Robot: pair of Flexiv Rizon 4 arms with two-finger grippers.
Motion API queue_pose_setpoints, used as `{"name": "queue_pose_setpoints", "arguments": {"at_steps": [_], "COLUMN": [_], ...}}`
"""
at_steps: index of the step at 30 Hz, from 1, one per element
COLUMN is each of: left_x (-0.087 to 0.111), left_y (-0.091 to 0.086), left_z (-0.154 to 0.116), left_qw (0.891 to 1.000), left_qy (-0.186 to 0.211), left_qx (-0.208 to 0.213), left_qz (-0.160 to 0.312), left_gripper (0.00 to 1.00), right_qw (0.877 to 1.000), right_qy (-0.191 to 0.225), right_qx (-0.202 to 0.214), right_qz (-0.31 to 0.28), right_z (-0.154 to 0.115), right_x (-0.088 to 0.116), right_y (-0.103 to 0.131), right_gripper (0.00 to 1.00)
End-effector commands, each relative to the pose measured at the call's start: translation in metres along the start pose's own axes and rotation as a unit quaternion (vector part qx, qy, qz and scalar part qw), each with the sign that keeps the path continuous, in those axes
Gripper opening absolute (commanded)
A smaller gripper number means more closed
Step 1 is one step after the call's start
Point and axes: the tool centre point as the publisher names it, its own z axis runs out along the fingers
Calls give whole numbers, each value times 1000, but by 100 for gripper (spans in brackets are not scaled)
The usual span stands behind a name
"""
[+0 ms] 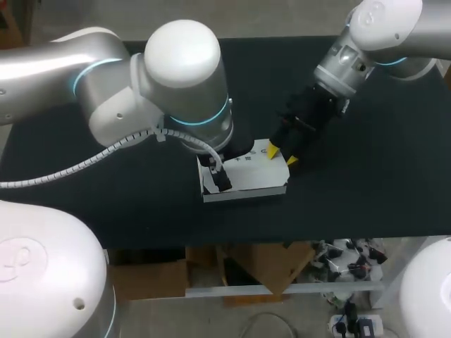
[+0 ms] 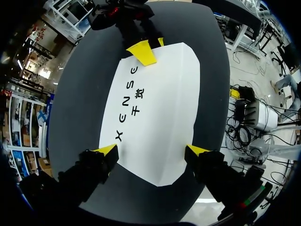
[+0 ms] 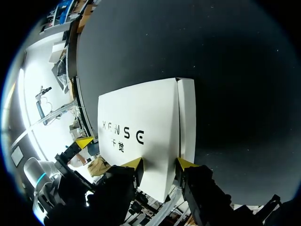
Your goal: Assemble the packaging by folding the flat box into shape, placing the metal phone stand inside, and closing the box properly
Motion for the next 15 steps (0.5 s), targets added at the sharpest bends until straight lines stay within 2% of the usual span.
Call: {"name": "queue_pose_setpoints", "arguments": {"at_steps": [1, 15], "left_x": [1, 0], "left_y": [-3, -3], "left_z": [3, 9], "left_qw": [1000, 1000], "left_qy": [-6, -22], "left_qx": [-6, -9], "left_qz": [-2, 7], "left_gripper": [93, 92], "right_qw": [1000, 1000], "right_qy": [1, 1], "right_qx": [0, 0], "right_qz": [0, 0], "right_z": [1, 1], "right_x": [-1, -1], "right_y": [0, 0], "right_gripper": [46, 46]}}
